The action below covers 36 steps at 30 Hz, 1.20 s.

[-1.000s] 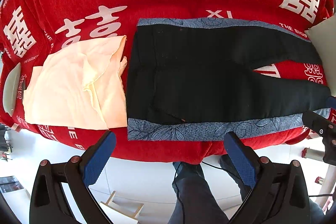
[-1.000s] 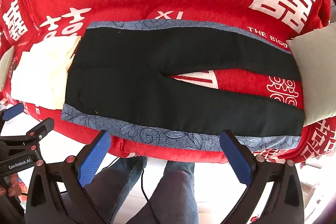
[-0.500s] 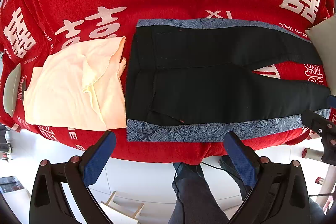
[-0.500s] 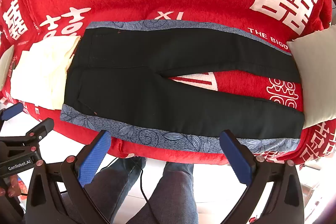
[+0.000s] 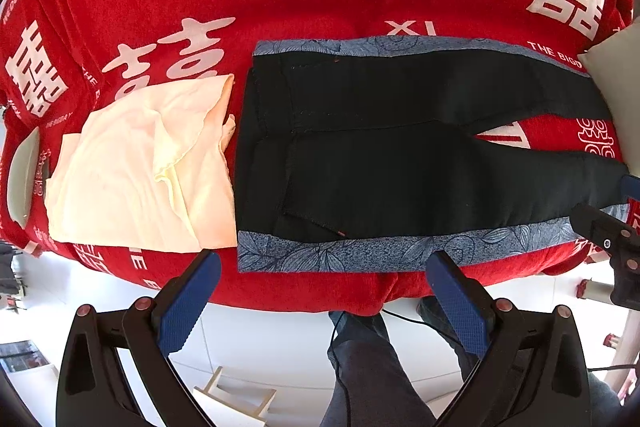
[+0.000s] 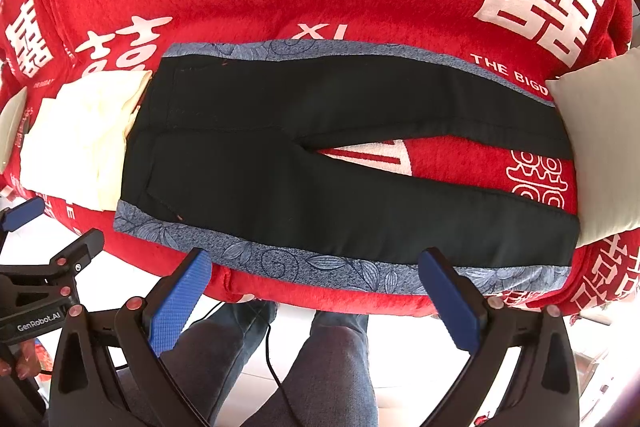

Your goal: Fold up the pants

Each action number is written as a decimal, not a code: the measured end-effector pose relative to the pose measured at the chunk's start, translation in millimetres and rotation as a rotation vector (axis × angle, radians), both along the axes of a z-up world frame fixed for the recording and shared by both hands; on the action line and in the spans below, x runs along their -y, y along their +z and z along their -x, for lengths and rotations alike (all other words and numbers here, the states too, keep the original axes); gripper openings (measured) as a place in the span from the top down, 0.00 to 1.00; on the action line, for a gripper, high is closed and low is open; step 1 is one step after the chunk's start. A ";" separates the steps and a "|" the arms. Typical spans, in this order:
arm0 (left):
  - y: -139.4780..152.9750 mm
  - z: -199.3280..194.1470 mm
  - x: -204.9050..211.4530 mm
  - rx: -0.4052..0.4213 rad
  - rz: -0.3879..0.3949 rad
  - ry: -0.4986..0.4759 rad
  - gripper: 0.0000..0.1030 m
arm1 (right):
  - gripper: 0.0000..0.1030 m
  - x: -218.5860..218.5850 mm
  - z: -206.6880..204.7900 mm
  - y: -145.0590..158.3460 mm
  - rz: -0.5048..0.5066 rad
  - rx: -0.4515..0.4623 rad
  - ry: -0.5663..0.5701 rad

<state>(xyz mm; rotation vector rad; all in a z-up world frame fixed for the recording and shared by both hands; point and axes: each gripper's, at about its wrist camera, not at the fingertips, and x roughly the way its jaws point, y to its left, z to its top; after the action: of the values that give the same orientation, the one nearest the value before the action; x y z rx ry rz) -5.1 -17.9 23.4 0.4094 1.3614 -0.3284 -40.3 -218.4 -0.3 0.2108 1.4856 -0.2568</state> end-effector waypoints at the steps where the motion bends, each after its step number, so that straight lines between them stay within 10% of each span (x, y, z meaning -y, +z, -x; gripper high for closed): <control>1: 0.3 0.1 0.2 0.001 -0.001 0.001 0.00 | 0.00 0.9 -0.4 -0.4 -0.001 0.000 0.002; 36: -8.7 24.1 17.0 -0.038 0.077 0.188 0.00 | 0.00 47.9 14.9 -10.2 -0.058 0.009 0.060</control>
<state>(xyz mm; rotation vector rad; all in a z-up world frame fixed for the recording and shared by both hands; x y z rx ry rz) -29.2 -35.0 14.7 0.2098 1.4077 -0.2334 -55.2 -266.3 -10.5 0.2133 1.4886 -0.1649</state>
